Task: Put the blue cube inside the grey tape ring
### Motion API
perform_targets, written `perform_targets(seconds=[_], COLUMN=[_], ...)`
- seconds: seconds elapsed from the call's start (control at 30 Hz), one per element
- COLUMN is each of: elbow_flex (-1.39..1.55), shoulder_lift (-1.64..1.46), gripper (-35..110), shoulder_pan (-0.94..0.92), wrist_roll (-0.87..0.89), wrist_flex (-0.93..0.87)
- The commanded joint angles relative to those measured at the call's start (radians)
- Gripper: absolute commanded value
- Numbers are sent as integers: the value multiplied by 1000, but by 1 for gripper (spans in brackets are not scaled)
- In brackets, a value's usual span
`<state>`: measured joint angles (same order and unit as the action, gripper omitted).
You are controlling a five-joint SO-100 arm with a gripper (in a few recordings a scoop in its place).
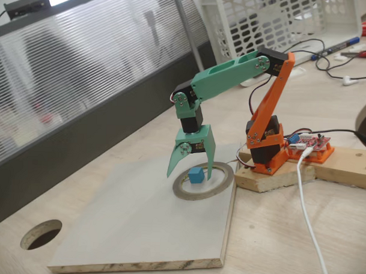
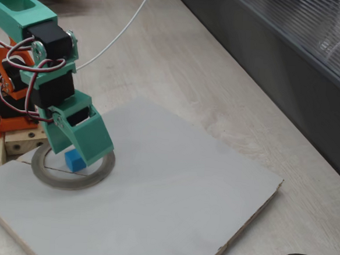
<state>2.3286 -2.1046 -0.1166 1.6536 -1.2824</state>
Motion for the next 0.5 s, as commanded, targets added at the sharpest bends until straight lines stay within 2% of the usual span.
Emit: perform_targets(seconds=[0.0,0.47], elbow_flex=[-9,-11], shoulder_lift=[-28,-35], gripper=[70,70], shoulder_pan=[-12,-12], wrist_roll=[18,17], wrist_flex=[-25,-25])
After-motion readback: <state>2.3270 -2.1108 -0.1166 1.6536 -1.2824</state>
